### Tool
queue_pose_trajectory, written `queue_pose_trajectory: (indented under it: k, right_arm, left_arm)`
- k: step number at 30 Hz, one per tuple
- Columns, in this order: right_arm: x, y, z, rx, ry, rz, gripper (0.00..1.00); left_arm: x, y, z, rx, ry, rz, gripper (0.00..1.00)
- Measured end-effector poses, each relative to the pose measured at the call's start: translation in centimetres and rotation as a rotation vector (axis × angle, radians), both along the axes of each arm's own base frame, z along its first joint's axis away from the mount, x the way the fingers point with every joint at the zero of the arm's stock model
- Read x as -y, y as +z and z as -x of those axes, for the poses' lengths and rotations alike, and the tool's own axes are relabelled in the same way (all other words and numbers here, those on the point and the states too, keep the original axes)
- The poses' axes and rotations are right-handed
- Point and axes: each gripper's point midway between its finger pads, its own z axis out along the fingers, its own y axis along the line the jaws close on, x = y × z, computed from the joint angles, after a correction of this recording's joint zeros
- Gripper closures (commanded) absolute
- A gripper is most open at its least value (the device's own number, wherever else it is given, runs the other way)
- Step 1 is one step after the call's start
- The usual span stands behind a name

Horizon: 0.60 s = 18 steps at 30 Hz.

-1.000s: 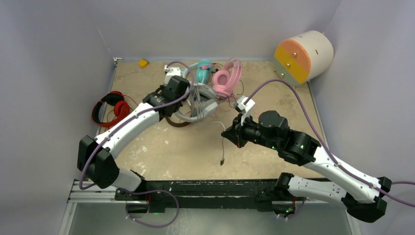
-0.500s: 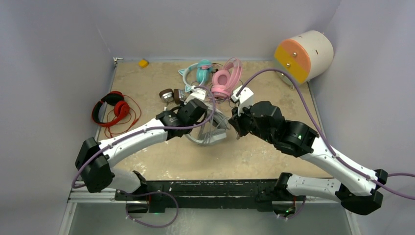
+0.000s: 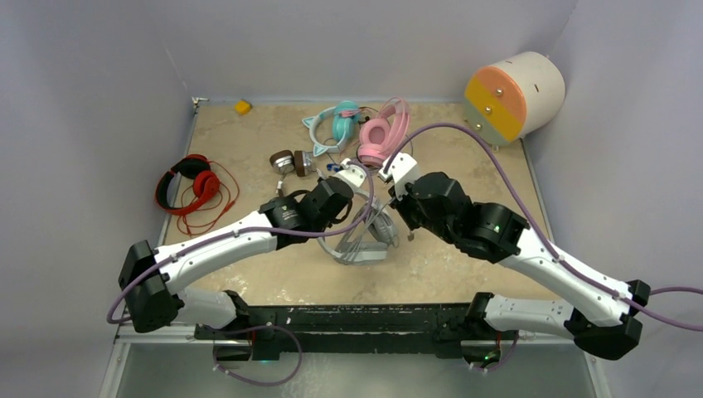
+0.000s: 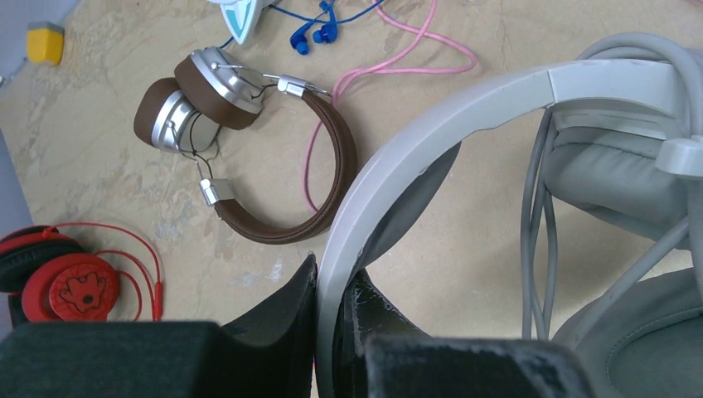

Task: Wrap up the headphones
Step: Wrap the headphones cable around the headphones.

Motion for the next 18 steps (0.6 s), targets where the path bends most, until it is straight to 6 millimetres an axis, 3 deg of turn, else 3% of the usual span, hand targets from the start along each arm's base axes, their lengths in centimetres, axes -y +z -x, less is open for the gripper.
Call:
queue_pose_trajectory:
  k: [6,14,18]
  right_arm:
    - [-0.4,-1.3,-1.2,0.008,-0.006,0.082,1.00]
    - [-1.8,-2.1,-2.8,0.008,0.032,0.063,1.00]
    - [-1.7,-3.2,-3.8,-0.024,0.025,0.062,1.00]
  left_arm:
    - [-0.1,1.1,1.1,-0.006,-0.076,-0.009,1.00]
    - [1.5,0.8,2.3,-0.048,-0.213,-0.006,1.00]
    - [2.0,1.6,2.5,-0.031,-0.239,0.031,1.00]
